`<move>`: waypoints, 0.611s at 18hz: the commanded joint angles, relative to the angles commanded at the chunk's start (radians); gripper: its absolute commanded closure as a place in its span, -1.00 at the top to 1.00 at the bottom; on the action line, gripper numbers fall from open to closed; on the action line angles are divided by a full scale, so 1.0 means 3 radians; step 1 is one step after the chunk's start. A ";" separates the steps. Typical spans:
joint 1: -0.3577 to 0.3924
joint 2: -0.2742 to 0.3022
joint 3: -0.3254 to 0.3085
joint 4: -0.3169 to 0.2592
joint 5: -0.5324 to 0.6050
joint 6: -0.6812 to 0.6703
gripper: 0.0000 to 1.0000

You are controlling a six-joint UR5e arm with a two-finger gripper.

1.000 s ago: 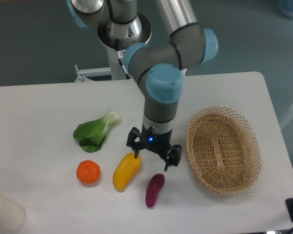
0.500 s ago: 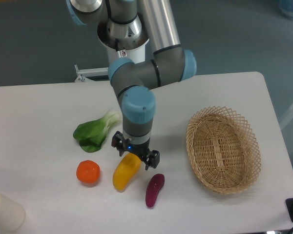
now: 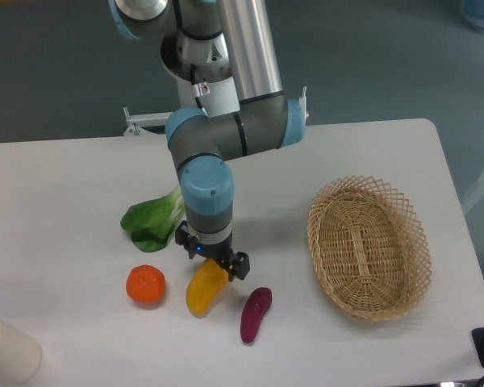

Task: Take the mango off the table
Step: 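Lower the gripper over the yellow mango and close on it, then lift the grasped mango up off the table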

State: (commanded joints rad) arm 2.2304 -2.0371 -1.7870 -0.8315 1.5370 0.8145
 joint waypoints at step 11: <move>-0.0036 -0.0036 0.0000 0.0154 0.0138 -0.0133 0.13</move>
State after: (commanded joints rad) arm 2.2197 -2.0479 -1.7871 -0.7854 1.5785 0.7746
